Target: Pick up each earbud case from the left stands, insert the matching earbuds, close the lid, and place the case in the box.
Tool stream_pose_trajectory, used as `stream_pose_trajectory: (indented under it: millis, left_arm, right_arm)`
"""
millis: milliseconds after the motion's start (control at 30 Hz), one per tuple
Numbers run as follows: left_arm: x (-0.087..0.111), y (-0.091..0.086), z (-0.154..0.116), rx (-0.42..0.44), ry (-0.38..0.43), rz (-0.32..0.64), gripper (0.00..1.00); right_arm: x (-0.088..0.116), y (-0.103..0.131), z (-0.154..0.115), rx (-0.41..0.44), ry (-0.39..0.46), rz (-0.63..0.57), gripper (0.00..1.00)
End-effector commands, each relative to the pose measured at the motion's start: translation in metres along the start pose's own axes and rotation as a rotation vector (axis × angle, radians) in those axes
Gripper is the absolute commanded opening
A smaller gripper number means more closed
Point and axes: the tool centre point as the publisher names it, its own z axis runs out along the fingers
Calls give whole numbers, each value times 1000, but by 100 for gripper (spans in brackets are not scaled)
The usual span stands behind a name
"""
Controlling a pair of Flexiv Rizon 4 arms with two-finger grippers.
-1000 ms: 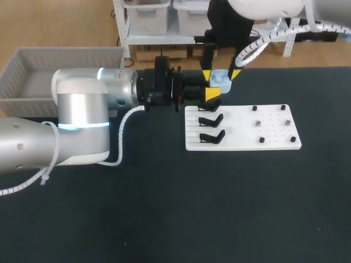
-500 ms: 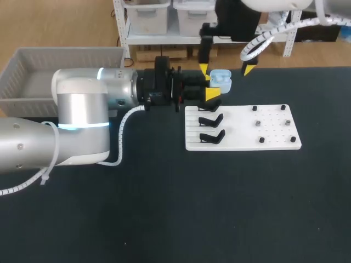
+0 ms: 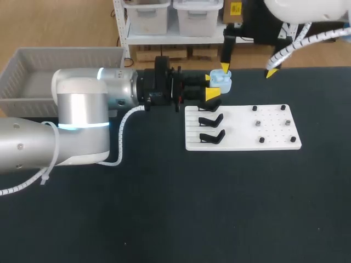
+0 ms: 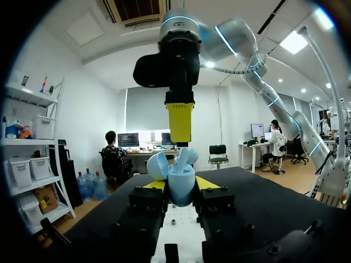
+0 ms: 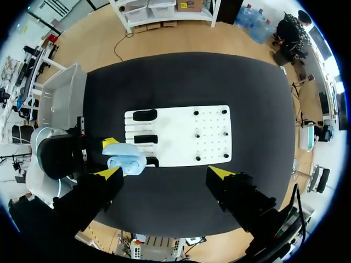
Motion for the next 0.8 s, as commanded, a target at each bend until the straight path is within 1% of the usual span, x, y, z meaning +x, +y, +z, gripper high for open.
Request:
stream_pose_trajectory:
  millis: [33, 400, 800]
  left_arm:
    - [0, -1, 0, -5, -1, 2, 0]
    - [0, -1, 0, -5, -1, 2, 0]
    - [0, -1, 0, -5, -1, 2, 0]
  right_arm:
    - [7, -3, 3, -3, -19, 4, 100]
    - [12, 0, 11, -6, 1, 7, 100]
    - [10, 8, 16, -6, 13, 1, 100]
